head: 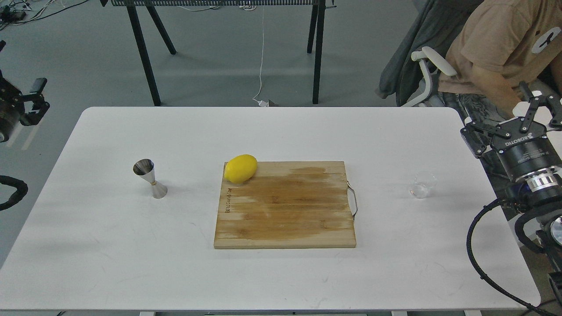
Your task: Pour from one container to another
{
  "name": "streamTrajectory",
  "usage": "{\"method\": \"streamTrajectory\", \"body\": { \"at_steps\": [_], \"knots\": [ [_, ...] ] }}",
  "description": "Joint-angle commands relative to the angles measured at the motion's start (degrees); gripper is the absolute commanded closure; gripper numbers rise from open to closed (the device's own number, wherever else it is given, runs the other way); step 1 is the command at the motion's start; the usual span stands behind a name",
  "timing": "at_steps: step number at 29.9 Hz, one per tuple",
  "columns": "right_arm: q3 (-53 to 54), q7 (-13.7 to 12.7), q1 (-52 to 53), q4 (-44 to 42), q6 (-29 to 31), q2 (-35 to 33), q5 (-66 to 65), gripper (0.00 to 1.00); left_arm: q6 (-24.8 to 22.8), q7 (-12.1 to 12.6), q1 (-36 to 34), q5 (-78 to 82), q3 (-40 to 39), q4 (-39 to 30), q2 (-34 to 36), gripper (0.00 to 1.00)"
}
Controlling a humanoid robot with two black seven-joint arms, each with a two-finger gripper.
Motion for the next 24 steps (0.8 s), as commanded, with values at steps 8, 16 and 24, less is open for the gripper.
{"method": "streamTrajectory", "body": {
  "at_steps": [8, 16, 24],
  "knots": [
    [-0.05, -0.08, -0.02, 0.01, 0.0, 0.09, 0.0, 0.01, 0.01, 0.0, -1.99, 11.68, 0.04, -3.11, 1.54, 0.0],
    [-0.14, 0.01, -0.11, -0.07, 0.0, 0.09, 0.0, 0.01, 0.01, 0.0, -1.9, 23.29, 0.13, -11.1, 1.97, 0.0],
    [-0.14, 0.01, -0.72, -0.07, 0.0, 0.18, 0.0, 0.01, 1.45, 0.0, -0.41, 38.68, 0.92, -23.41, 4.35, 0.0]
  ]
}}
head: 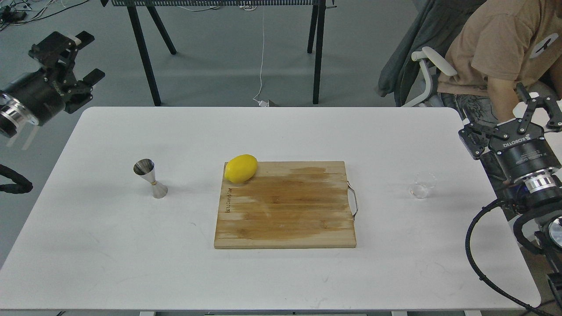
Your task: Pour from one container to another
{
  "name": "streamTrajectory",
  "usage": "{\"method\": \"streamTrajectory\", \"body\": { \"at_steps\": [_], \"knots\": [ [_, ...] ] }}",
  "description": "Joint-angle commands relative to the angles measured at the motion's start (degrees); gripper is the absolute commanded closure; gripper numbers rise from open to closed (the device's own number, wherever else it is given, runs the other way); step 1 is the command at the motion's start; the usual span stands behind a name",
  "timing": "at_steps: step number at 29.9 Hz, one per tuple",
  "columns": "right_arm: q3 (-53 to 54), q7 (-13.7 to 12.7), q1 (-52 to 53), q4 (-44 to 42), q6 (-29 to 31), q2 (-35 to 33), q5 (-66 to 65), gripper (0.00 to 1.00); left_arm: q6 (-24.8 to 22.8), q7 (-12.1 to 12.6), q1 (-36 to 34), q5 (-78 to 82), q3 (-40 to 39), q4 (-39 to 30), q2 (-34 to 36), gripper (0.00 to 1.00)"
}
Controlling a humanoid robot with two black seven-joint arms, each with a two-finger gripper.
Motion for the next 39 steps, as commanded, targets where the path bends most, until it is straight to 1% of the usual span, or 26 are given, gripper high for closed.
{"method": "streamTrajectory", "body": {
  "at_steps": [1, 6, 9, 13, 17, 21, 26, 32, 35, 39],
  "knots": [
    [0.0, 0.02, -0.46, -0.01, 0.0, 0.09, 0.0, 0.01, 5.73, 0.0, 1.54, 4.28, 0.28, -4.32, 0.35, 0.0],
    [0.0, 0.02, -0.99, -0.09, 0.0, 0.09, 0.0, 0.01, 26.56, 0.0, 5.14, 8.5, 0.28, -8.53, 0.53, 0.0],
    [0.0, 0.02, -1.08, -0.18, 0.0, 0.17, 0.0, 0.01, 37.11, 0.0, 8.21, 10.17, 0.19, -12.13, 1.05, 0.0],
    [0.0, 0.02, -1.52, -0.09, 0.0, 0.17, 0.0, 0.01, 46.79, 0.0, 12.08, 16.22, 0.19, -17.93, 2.72, 0.0],
    [0.0, 0.01, -1.78, -0.18, 0.0, 0.17, 0.0, 0.01, 55.93, 0.0, 15.07, 27.03, 0.28, -19.18, 3.17, 0.0],
    [0.0, 0.02, -2.31, -0.18, 0.0, 0.17, 0.0, 0.01, 56.01, 0.0, 18.76, 37.4, 0.28, -19.09, 3.08, 0.0],
    [0.0, 0.02, -2.92, -0.36, 0.0, 0.17, 0.0, 0.01, 56.01, 0.0, 22.63, 48.22, 0.1, -15.23, 2.46, 0.01],
    [0.0, 0.02, -3.01, -0.36, 0.0, 0.17, 0.0, 0.01, 56.01, 0.0, 26.5, 50.34, 0.19, -12.94, 2.55, 0.01],
    [0.0, 0.02, -3.1, -0.27, 0.0, 0.26, 0.0, 0.01, 56.01, 0.0, 28.08, 52.62, 0.19, -10.49, 2.38, 0.01],
    [0.0, 0.02, -3.36, -0.27, 0.0, 0.26, 0.0, 0.01, 56.01, 0.0, 30.54, 53.16, 1.77, -8.81, 1.94, 0.01]
  ]
}}
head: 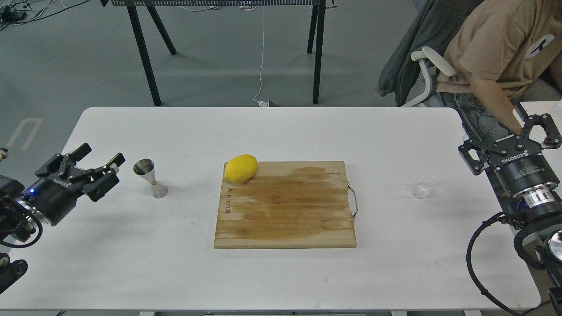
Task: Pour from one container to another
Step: 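Reach the left gripper to the metal jigger and grasp it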
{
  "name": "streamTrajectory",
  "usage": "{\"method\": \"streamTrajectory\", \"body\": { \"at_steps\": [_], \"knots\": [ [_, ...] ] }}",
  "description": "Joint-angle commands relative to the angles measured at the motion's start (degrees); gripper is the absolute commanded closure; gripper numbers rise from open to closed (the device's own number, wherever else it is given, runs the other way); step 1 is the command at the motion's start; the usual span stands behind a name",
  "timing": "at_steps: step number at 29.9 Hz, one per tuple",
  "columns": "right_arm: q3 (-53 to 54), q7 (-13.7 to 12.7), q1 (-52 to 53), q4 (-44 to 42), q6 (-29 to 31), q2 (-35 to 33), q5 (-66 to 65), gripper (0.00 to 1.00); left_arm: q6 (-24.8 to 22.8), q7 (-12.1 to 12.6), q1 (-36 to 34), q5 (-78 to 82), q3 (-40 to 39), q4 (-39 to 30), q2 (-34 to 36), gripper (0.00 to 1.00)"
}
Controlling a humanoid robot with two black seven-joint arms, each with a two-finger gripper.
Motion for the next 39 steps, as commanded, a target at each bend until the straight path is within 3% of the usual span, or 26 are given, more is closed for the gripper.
{"method": "streamTrajectory", "body": {
  "at_steps": [1, 18, 39],
  "knots": [
    [0.0, 0.0, -0.14, 0.04, 0.0, 0.01, 0.0, 0.01, -0.01, 0.01, 1.93, 0.35, 1.74, 1.31, -0.56, 0.01],
    [0.27, 0.0, -0.23, 0.21, 0.0, -0.07, 0.0, 0.01, -0.01, 0.01, 0.88, 0.26, 4.91, 11.76, -10.4, 0.01],
    [0.53, 0.0, -0.23, 0.21, 0.0, -0.07, 0.0, 0.01, -0.01, 0.01, -4.92, 0.09, 8.16, 17.74, -16.47, 0.01]
  ]
}}
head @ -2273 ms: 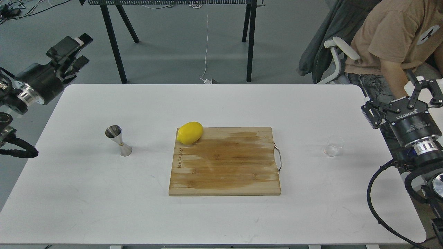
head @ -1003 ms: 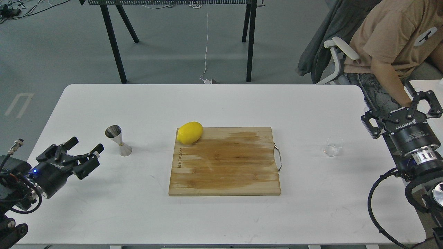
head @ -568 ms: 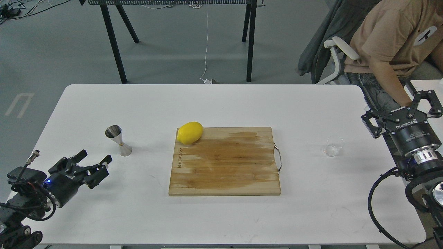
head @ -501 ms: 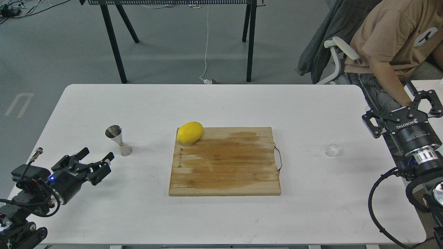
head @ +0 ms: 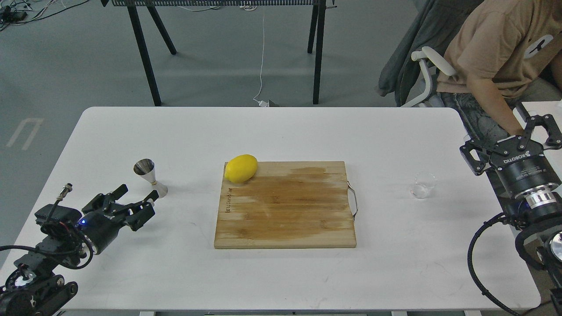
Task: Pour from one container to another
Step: 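Reach the left gripper to the metal jigger and grasp it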
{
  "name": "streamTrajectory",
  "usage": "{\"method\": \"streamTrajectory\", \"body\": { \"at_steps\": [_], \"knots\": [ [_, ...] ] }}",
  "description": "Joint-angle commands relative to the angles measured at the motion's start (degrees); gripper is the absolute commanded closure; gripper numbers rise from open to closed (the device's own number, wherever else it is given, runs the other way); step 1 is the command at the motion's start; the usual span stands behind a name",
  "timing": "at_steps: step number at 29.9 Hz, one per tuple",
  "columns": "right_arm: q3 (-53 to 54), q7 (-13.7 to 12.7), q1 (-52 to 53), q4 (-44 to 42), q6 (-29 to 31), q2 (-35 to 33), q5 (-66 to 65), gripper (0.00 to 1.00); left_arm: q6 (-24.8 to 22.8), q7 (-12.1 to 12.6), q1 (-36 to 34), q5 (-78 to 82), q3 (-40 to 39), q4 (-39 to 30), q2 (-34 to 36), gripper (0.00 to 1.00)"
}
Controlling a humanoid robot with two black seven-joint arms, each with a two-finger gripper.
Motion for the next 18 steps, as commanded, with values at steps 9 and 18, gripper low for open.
{"method": "streamTrajectory", "body": {
  "at_steps": [9, 18],
  "knots": [
    [0.12, 0.0, -0.02, 0.0, 0.0, -0.09, 0.0, 0.01, 0.0, 0.0, -4.44, -0.26, 2.4, 6.22, -4.6, 0.01],
    [0.29, 0.0, -0.64, 0.17, 0.0, -0.09, 0.0, 0.01, 0.0, 0.0, -6.64, -0.35, 2.4, 9.83, -6.62, 0.01]
  ]
}}
